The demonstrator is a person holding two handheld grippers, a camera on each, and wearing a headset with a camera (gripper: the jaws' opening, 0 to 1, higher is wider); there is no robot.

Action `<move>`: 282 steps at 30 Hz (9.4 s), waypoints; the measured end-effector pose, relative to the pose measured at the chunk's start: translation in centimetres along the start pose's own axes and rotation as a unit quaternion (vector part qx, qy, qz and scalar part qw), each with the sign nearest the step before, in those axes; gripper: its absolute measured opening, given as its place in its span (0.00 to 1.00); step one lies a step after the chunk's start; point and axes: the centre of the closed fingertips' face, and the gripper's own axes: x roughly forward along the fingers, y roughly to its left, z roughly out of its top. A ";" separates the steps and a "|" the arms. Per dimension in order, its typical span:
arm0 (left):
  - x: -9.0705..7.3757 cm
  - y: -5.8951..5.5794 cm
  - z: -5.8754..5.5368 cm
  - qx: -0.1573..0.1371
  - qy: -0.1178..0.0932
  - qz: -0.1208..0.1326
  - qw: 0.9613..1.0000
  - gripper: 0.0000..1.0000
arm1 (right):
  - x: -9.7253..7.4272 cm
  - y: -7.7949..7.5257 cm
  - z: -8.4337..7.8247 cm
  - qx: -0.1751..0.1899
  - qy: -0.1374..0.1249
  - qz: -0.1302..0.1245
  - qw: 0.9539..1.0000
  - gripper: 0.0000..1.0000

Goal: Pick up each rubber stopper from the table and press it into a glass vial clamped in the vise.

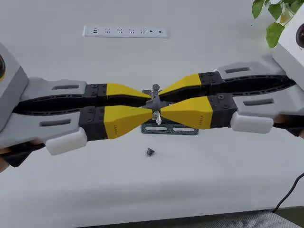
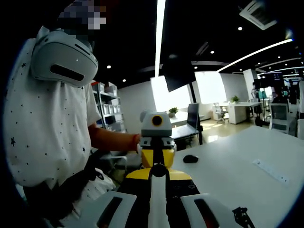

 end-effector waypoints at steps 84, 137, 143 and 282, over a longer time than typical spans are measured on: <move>-5.0 9.1 -12.3 0.080 0.179 0.191 0.962 0.99 | -0.7 -20.8 -19.2 -0.035 0.486 -0.142 0.861 0.06; -4.7 8.7 -12.8 0.071 0.174 0.186 0.965 0.96 | -0.5 -21.1 -20.0 -0.050 0.518 -0.126 0.844 0.06; -4.8 8.7 -12.7 0.071 0.173 0.187 0.965 0.96 | -0.5 -21.0 -20.0 -0.050 0.523 -0.124 0.842 0.06; -4.6 9.1 -13.0 0.055 0.160 0.186 0.968 0.88 | -0.3 -21.0 -19.9 -0.060 0.529 -0.097 0.841 0.00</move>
